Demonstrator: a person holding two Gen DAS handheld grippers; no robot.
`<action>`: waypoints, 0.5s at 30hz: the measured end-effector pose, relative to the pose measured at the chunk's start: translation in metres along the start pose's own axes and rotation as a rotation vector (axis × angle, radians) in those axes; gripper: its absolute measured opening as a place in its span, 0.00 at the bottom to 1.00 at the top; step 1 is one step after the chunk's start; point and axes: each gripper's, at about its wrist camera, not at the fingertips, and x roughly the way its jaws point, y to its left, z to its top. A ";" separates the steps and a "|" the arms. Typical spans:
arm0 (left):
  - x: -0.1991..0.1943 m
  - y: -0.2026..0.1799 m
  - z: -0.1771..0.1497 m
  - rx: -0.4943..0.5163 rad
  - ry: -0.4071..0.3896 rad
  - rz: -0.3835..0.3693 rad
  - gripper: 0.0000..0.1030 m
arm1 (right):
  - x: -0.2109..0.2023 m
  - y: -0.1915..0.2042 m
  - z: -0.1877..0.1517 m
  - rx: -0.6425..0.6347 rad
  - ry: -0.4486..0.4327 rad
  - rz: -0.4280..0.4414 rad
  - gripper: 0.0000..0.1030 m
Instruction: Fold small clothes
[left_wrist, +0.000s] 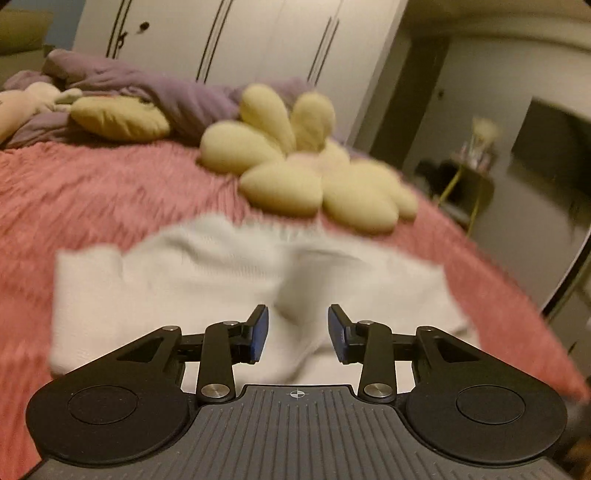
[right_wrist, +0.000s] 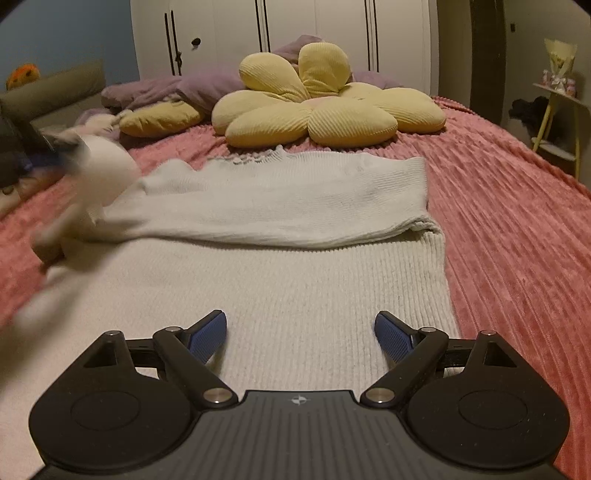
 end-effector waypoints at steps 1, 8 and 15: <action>-0.001 0.003 -0.007 -0.005 0.004 0.027 0.41 | -0.004 -0.003 0.004 0.004 -0.008 0.017 0.79; -0.016 0.060 -0.033 -0.118 0.055 0.231 0.52 | 0.001 -0.010 0.041 0.092 -0.027 0.164 0.59; -0.021 0.068 -0.045 -0.089 0.077 0.247 0.58 | 0.069 0.007 0.063 0.243 0.140 0.259 0.54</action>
